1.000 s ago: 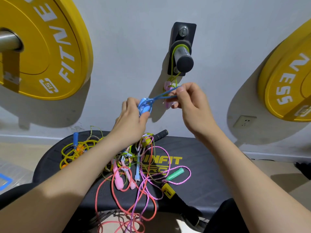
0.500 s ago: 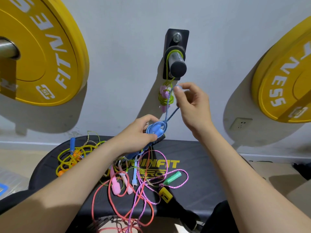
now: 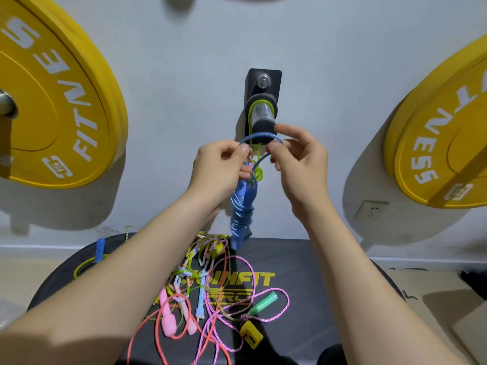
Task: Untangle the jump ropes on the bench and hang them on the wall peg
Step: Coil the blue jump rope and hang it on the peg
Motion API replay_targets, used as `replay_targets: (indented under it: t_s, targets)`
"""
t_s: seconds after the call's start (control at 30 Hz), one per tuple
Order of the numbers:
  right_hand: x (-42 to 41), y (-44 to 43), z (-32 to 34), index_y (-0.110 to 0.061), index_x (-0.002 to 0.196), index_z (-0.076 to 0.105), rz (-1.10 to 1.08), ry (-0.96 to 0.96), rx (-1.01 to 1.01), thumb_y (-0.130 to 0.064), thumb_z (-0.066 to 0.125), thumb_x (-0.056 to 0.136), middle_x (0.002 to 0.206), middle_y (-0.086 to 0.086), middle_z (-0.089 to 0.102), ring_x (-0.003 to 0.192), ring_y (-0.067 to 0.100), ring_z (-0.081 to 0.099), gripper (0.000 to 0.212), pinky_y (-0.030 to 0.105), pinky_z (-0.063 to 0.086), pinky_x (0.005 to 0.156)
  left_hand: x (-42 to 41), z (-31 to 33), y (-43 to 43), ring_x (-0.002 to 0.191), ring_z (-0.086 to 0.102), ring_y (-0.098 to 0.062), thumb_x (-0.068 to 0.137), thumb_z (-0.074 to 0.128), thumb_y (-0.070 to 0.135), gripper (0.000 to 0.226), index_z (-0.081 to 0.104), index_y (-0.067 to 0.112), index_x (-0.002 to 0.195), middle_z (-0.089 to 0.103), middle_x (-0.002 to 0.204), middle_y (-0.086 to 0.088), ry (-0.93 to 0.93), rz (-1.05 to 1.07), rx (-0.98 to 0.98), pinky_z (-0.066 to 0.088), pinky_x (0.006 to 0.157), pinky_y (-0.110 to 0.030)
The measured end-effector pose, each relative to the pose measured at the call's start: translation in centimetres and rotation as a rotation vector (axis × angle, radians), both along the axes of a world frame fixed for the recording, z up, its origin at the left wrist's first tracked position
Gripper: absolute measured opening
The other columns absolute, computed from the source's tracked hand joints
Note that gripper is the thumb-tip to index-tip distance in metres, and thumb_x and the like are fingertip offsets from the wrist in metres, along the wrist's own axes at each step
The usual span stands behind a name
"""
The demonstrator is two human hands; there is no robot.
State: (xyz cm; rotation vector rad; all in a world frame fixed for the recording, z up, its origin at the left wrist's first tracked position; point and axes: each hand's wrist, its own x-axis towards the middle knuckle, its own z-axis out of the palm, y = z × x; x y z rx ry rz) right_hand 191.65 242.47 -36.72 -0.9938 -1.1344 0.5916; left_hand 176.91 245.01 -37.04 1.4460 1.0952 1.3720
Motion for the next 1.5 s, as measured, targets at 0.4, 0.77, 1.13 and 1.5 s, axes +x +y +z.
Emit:
replay_targets:
  t_s: [0.4, 0.77, 1.13, 1.5]
  targets:
    - [0.8, 6.3, 0.4, -0.018, 0.089, 0.078, -0.313, 0.126, 0.010, -0.002, 0.067, 0.090, 0.082, -0.001, 0.080, 0.077, 0.019, 0.078, 0.020, 0.033, 0.062, 0.074, 3.0, 2.5, 6.8, 0.076, 0.076, -0.024, 0.092, 0.067, 0.010, 0.014, 0.064, 0.023, 0.089, 0.074, 0.078, -0.007, 0.175, 0.288, 0.128, 0.064, 0.076, -0.044]
    - [0.5, 9.2, -1.0, -0.016, 0.124, 0.073, 0.122, 0.412, -0.215, -0.031, 0.042, 0.109, 0.123, 0.003, 0.076, 0.100, 0.009, 0.070, 0.037, 0.032, 0.051, 0.081, 2.5, 1.1, 10.8, 0.101, 0.077, -0.030, 0.097, 0.061, -0.008, 0.044, 0.063, 0.009, 0.137, 0.068, 0.130, -0.021, 0.296, -0.058, 0.049, 0.061, 0.094, -0.048]
    - [-1.9, 3.7, -6.8, -0.002, 0.087, 0.069, -0.154, -0.690, -0.630, -0.012, 0.052, 0.091, 0.083, 0.017, 0.071, 0.078, 0.029, 0.065, 0.020, 0.042, 0.058, 0.067, -5.5, -7.8, 2.0, 0.075, 0.064, -0.025, 0.095, 0.060, 0.007, 0.016, 0.075, 0.007, 0.099, 0.074, 0.091, -0.007, 1.076, -0.297, -0.451, 0.048, 0.057, -0.022]
    - [-5.3, -7.7, -11.7, -0.021, 0.132, 0.068, 0.656, -1.656, -0.812, -0.034, 0.053, 0.102, 0.133, 0.009, 0.068, 0.120, 0.033, 0.063, 0.036, 0.039, 0.052, 0.094, -14.2, -22.7, -12.6, 0.107, 0.070, -0.036, 0.091, 0.066, 0.056, 0.043, 0.068, 0.017, 0.107, 0.070, 0.114, -0.011, 1.320, -0.149, -0.782, 0.058, 0.085, -0.040]
